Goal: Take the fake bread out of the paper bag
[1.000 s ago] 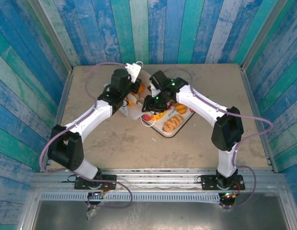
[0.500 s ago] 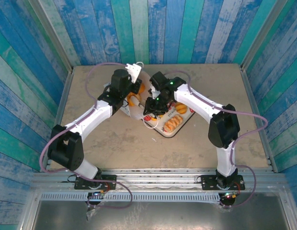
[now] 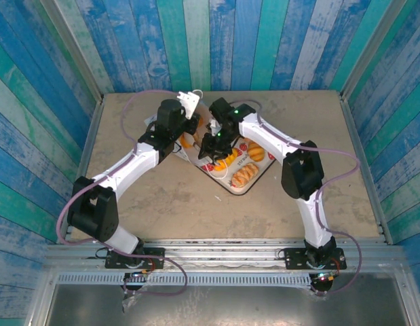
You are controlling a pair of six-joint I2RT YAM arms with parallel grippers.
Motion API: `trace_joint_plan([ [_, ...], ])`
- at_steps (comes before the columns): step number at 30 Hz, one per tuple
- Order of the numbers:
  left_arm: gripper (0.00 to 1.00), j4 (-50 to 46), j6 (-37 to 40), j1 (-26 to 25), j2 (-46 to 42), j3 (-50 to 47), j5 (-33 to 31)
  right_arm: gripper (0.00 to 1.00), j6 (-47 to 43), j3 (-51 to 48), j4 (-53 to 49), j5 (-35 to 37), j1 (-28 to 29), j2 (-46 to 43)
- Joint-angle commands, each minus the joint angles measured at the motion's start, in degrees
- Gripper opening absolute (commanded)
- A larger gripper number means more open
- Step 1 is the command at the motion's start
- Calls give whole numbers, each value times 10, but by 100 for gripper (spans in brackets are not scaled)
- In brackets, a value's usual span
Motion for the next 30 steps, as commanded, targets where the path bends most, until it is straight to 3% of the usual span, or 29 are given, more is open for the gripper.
trace_joint_plan([
  [1, 0, 37, -9, -1, -30, 2, 21, 47, 0, 33, -5, -5, -7, 13],
  [8, 0, 40, -8, -1, -32, 3, 28, 46, -24, 117, -65, 21, -11, 68],
  [17, 0, 35, -4, -1, -33, 2, 26, 33, -36, 131, -81, 30, -15, 93],
  [19, 0, 35, -5, -1, -32, 1, 19, 27, -40, 134, -82, 30, -16, 92],
  [21, 0, 34, -6, -1, -30, 1, 9, 14, -43, 140, -86, 33, -17, 90],
  [24, 0, 27, -15, -1, -23, 4, -13, 6, -51, 153, -97, 38, -17, 84],
  [30, 0, 23, -35, -1, -13, 13, -54, 1, -61, 152, -106, 58, -13, 43],
])
